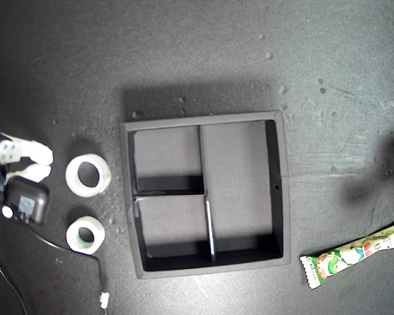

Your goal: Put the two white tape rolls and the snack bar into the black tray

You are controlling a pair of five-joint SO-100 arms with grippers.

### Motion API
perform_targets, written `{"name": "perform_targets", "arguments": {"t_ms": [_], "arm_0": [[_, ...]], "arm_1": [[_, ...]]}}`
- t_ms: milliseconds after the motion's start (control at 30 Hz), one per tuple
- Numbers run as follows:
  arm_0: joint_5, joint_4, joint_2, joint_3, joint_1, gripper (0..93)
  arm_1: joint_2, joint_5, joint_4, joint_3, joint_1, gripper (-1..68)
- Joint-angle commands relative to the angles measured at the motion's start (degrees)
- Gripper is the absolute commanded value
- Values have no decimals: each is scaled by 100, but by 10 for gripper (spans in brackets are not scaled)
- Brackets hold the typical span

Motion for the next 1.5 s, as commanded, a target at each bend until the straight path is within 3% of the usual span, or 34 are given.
{"name": "perform_targets", "arguments": {"t_ms": [0, 133, 233, 300, 400, 567, 900, 1133, 1333, 1467], "arm_0": [[193, -422, 264, 325, 79, 0], [1512, -1626, 255, 229, 589, 0], [2602, -2399, 255, -70, 633, 14], [3032, -2602, 255, -360, 677, 95], [3437, -2646, 255, -809, 756, 139], [3384, -2654, -1081, -1485, 940, 159], [3270, -2593, -5590, -3621, 1178, 155], [2962, -2276, -6504, -4008, 1002, 153], [2892, -2426, -6847, -3894, 817, 152], [2909, -2514, -7436, -4096, 633, 92]], "arm_1": [[9, 791, -246, 70, 26, -1], [9, -413, -1397, 70, -246, 18], [9, -1503, -2083, 70, -527, -2], [9, -1731, -2162, 70, -448, -3], [9, -1362, -2391, 70, -264, -3], [9, -668, -3208, 70, -105, -4], [9, -545, -3542, 70, -413, -4], [9, -1046, -4201, 70, -809, -4], [9, -2206, -5713, 62, -1151, 0], [-62, -3182, -6144, -439, -1310, 162]]}}
